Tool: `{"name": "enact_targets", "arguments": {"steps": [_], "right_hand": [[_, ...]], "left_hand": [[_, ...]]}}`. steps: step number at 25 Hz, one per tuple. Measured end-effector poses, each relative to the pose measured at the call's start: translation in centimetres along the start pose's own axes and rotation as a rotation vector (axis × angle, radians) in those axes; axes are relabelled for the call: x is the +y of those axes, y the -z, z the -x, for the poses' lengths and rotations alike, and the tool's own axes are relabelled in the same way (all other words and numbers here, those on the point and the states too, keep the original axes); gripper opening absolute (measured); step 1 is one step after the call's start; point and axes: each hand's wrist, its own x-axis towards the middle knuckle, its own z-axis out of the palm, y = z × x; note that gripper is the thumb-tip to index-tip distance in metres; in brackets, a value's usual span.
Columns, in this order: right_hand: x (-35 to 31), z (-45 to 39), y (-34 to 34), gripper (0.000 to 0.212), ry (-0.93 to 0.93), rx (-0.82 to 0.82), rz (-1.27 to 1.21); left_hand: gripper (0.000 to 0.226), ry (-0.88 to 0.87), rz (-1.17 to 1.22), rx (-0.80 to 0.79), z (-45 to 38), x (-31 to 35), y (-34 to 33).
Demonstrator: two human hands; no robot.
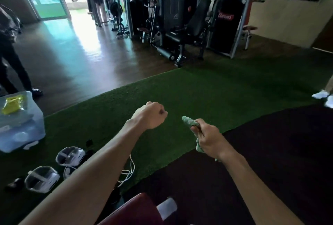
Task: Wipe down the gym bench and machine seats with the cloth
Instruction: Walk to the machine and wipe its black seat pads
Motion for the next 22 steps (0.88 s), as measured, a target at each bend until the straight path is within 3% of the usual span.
{"name": "enact_targets", "arguments": {"steps": [5, 15, 22], "right_hand": [[4.9, -14.4, 6.4, 0.025, 0.037, -0.03, 0.017], [13.5, -43.9, 20.1, 0.021, -0.015, -0.041, -0.025], [19.8, -69.2, 27.7, 0.023, 0.019, -0.006, -0.019]], "left_hand": [[0.025, 0.011, 0.008, 0.031, -15.3, 3.4, -0.7], [0.023, 0.008, 0.003, -0.008, -47.1, 11.9, 0.6], [0.023, -0.009, 0.031, -0.02, -74.4, 15.0, 1.9]]}}
